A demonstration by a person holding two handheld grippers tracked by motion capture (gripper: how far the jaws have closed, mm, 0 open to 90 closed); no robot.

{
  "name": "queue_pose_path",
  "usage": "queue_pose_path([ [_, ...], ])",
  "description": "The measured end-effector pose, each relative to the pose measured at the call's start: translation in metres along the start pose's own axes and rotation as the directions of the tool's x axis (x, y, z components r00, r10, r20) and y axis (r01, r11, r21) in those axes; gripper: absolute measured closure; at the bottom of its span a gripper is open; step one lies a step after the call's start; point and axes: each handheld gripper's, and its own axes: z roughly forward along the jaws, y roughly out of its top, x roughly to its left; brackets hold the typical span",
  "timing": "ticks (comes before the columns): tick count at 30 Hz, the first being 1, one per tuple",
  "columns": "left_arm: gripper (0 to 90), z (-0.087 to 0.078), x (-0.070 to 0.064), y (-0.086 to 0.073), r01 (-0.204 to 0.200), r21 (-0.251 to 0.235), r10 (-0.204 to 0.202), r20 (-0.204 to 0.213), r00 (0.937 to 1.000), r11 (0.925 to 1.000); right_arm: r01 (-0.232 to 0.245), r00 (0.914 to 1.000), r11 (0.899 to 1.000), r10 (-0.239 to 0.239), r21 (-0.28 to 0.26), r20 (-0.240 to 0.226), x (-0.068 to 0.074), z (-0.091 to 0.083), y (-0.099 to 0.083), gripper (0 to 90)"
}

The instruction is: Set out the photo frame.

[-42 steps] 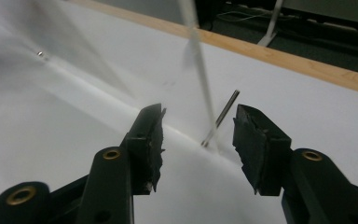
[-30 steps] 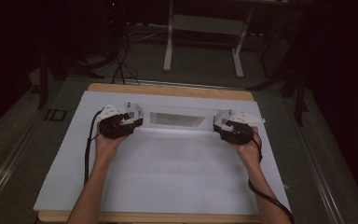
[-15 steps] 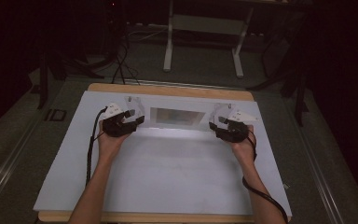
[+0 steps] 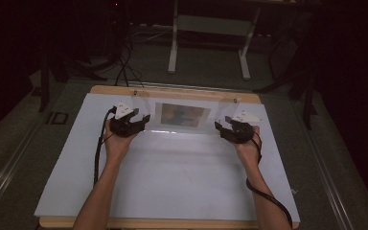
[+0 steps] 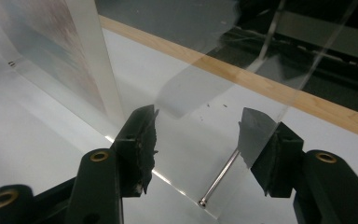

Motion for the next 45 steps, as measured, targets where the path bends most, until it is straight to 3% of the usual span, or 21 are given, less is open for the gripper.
queue_pose_path([
  [9, 44.1, -0.003, -0.009, 0.012, -0.003, 0.033, 0.003, -0.007, 1.0000, 0.9995, -0.038, 0.9991, 0.999, 0.039, 0.029, -0.019, -0.007, -0.007, 0.003, 45.4],
  [12, 44.1, -0.004, -0.010, 0.012, 0.011, 0.044, -0.011, 0.000, 0.9999, 0.9990, -0.039, 0.9988, 0.998, 0.040, 0.042, -0.027, -0.007, -0.010, 0.004, 45.4],
  [17, 44.1, -0.007, -0.010, 0.008, 0.069, 0.093, -0.071, 0.018, 0.9973, 0.9933, -0.046, 0.9981, 0.997, 0.049, 0.060, -0.039, -0.006, -0.015, 0.007, 45.3],
  [26, 44.4, -0.023, -0.017, 0.007, 0.086, 0.128, -0.088, 0.003, 0.9962, 0.9880, -0.062, 0.9952, 0.994, 0.068, 0.089, -0.070, -0.001, -0.022, 0.008, 45.3],
  [37, 44.2, -0.039, -0.021, 0.003, 0.116, 0.139, -0.116, -0.011, 0.9932, 0.9834, -0.079, 0.9918, 0.990, 0.090, 0.119, -0.091, 0.011, -0.030, 0.011, 45.3],
  [45, 44.1, -0.040, -0.027, -0.002, 0.103, 0.130, -0.100, -0.025, 0.9946, 0.9862, -0.097, 0.9889, 0.987, 0.110, 0.125, -0.100, 0.011, -0.031, 0.002, 45.2],
])
